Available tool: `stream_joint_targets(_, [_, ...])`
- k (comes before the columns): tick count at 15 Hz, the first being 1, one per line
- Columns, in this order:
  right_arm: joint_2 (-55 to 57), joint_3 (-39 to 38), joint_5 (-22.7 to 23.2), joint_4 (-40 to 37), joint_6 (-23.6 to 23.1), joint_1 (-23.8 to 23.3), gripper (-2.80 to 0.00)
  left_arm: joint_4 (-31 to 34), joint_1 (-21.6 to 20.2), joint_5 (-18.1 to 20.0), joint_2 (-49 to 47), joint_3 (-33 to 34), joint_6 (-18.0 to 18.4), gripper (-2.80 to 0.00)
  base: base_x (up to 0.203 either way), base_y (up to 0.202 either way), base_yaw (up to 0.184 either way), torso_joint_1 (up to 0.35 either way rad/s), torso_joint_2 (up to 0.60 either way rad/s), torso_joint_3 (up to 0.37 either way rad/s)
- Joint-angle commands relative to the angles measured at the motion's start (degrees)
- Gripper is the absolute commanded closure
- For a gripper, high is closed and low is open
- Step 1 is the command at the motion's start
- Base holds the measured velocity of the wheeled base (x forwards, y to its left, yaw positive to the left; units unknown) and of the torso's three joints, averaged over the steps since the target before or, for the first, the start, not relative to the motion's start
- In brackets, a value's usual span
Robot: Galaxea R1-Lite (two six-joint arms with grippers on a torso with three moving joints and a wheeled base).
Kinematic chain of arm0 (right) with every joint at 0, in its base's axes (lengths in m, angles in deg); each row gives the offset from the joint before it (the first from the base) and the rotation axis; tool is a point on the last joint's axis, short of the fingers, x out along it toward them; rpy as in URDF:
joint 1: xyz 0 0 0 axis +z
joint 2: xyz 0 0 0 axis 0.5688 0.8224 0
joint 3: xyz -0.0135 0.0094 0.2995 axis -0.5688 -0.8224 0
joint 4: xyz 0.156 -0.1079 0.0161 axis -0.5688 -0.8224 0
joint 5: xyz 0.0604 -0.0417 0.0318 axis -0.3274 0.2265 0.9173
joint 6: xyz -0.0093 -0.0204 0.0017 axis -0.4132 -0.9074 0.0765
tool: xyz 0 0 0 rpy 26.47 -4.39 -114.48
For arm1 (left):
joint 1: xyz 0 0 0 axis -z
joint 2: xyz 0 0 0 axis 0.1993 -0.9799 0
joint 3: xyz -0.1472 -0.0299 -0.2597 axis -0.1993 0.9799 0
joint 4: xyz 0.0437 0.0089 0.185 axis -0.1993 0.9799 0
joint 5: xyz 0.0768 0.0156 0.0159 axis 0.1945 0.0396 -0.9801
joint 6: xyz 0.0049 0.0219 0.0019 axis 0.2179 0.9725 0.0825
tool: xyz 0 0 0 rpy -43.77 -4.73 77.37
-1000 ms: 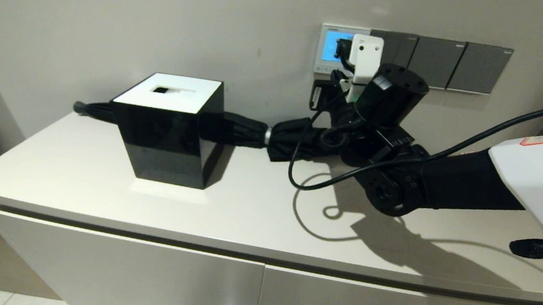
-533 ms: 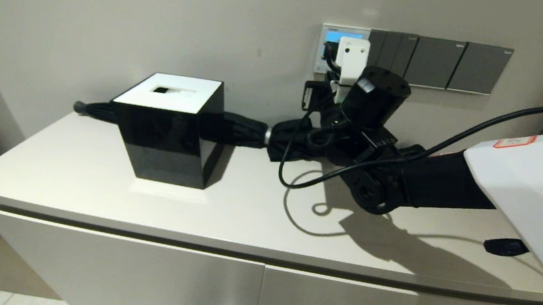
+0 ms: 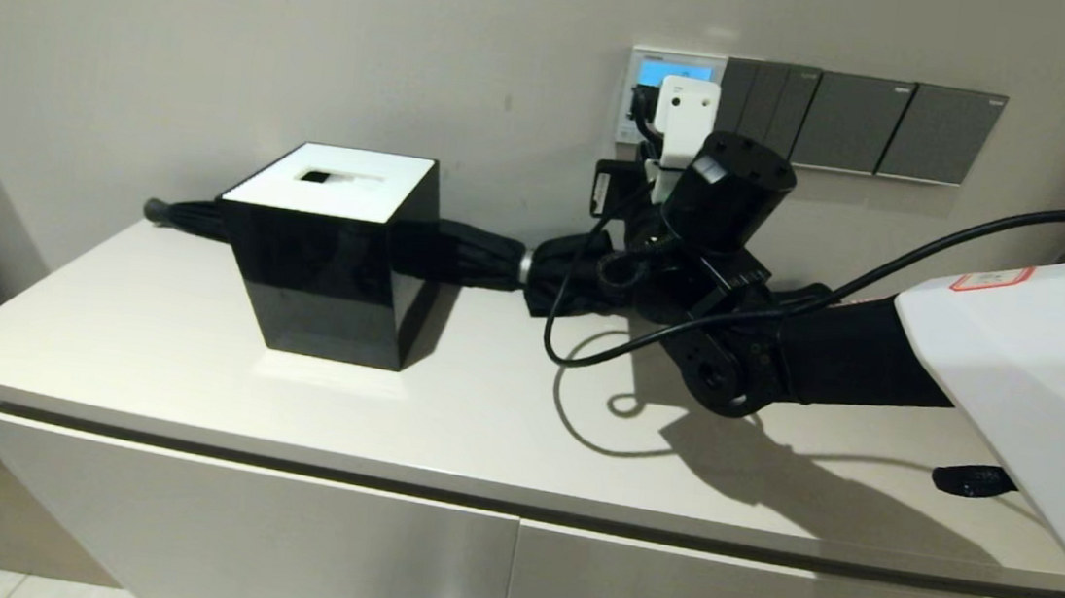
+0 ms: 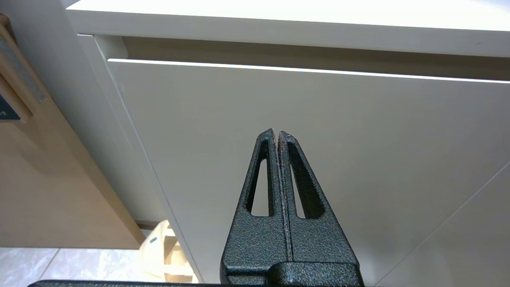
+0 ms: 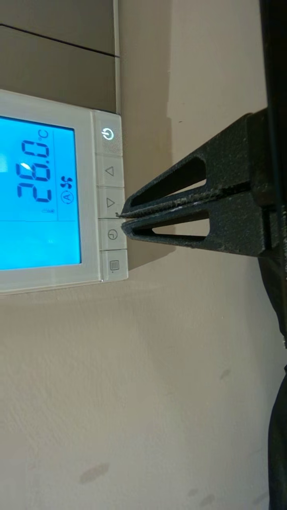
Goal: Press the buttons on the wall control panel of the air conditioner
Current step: Press the temperature decrease button
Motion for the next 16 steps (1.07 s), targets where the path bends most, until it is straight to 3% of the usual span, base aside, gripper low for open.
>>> stream_joint_targets(1, [0.02,-0.05,-0.18,0.56,-0.09,-0.07,0.0,0.02,0.01,-0.01,-0.09,0.0,0.0,0.0,0.0,0.0,0.0,0.0,0.0,0.0])
stream_joint_targets(16, [1.2,1.18,-0.16,0.14,-0.18,-0.89,0.0,-0.06,0.01,-0.01,0.0,0.0,0.0,0.0,0.0,0.0,0.0,0.0,0.0,0.0])
